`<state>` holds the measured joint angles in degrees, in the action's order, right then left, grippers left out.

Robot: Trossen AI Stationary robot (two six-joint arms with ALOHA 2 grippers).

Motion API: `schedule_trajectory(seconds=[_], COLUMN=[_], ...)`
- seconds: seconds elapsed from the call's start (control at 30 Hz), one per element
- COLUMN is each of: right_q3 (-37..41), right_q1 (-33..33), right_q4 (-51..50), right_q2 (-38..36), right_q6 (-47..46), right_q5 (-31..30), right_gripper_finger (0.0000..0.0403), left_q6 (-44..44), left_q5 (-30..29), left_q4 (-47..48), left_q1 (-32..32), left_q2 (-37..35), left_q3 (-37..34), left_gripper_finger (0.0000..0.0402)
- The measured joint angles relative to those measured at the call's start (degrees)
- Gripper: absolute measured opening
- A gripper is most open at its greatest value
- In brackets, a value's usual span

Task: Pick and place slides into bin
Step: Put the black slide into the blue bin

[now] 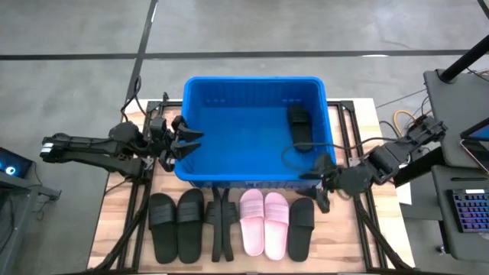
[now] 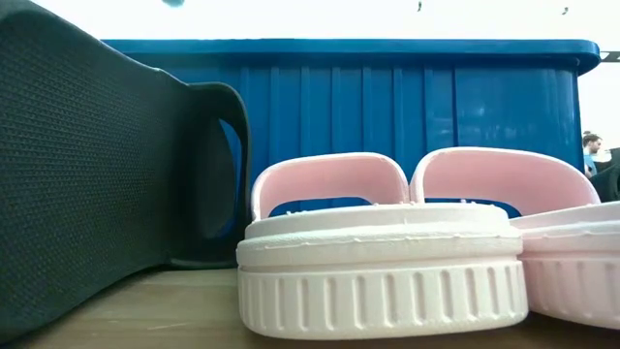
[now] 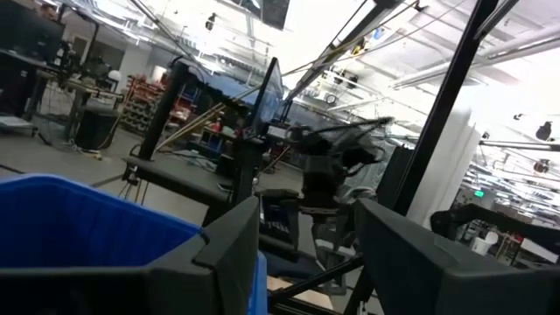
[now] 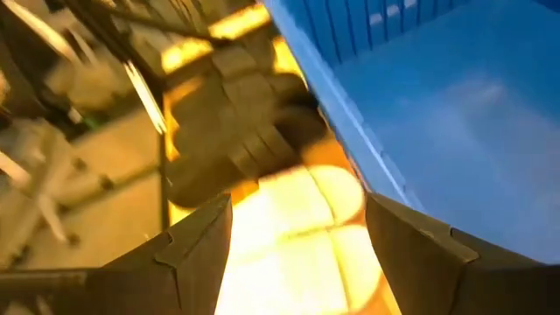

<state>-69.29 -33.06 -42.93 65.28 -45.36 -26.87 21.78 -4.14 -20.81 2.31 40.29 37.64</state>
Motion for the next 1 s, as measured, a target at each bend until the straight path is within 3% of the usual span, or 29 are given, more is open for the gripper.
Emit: schedule_trajectory(seconds=[0.17,0.37,0.57,1.0], right_q3=[-10.5,-20.9,-24.8,-24.0], right_q1=[-2.9,-6.2,-11.1,-18.3], right_q4=[-16.0,-31.3,-35.2,-34.3], right_q2=[9.2,19.6,26.2,36.5], right_q6=[-2.4,-5.9,-10.2,-19.1], right_q5=[0.5,5.6,6.4,6.3], right_gripper_finger=[0.0250,0.0251,0.0243,0.0230], left_q6=[0.3,0.4,0.4,0.4], left_q5=[0.0,0.0,-0.3,-0.2], left_q4=[0.0,0.0,0.0,-0.2], left_q1=[0.0,0.0,0.0,0.0], left_q2=[0.0,0.2,0.6,1.5], left_q3=[-0.1,-0.1,-0.1,-0.4], left_gripper_finger=[0.0176,0.0176,0.0176,0.0176])
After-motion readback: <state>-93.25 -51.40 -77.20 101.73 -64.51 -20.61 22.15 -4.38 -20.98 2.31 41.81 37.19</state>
